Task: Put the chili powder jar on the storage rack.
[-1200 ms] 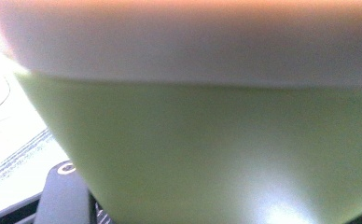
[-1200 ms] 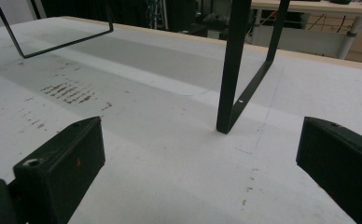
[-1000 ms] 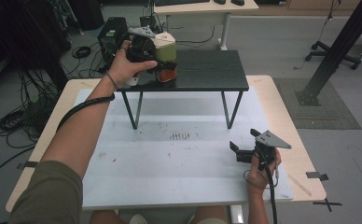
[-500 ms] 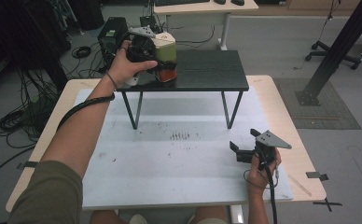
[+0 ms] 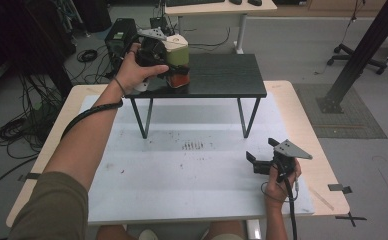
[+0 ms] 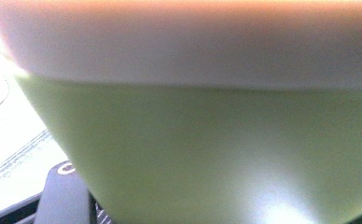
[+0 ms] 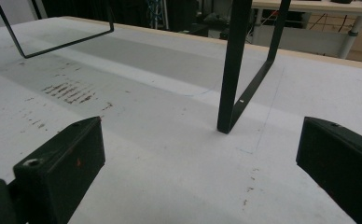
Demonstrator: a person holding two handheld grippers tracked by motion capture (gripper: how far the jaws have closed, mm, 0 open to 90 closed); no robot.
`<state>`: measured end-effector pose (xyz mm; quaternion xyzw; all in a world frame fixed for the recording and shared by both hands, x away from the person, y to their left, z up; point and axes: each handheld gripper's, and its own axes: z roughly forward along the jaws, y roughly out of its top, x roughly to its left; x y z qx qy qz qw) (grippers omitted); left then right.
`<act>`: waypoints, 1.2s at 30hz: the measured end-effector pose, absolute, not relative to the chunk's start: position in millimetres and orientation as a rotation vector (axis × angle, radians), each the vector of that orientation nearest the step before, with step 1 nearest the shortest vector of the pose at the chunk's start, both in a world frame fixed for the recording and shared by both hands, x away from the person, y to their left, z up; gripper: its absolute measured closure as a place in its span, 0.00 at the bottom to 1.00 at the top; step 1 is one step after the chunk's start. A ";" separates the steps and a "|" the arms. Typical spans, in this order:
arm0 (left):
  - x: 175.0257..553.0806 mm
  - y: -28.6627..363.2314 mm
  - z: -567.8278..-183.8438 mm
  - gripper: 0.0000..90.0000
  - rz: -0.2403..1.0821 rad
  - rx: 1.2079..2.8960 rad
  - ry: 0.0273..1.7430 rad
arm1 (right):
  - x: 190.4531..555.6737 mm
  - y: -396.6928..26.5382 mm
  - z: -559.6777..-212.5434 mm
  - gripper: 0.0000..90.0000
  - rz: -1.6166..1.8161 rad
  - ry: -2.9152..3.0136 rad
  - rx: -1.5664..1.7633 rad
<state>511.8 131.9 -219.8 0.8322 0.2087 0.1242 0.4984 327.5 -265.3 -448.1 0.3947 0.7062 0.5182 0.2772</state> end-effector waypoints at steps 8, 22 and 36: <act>512.0 131.9 -219.7 0.33 0.300 2.015 0.505 | 327.5 -265.3 -447.9 0.01 1.392 1.895 1.059; 511.8 131.8 -219.5 0.33 0.300 2.018 0.506 | 327.9 -265.3 -448.1 0.01 1.388 1.900 1.057; 511.2 133.0 -218.5 0.31 0.301 2.013 0.506 | 327.9 -264.8 -448.1 0.01 1.383 1.904 1.057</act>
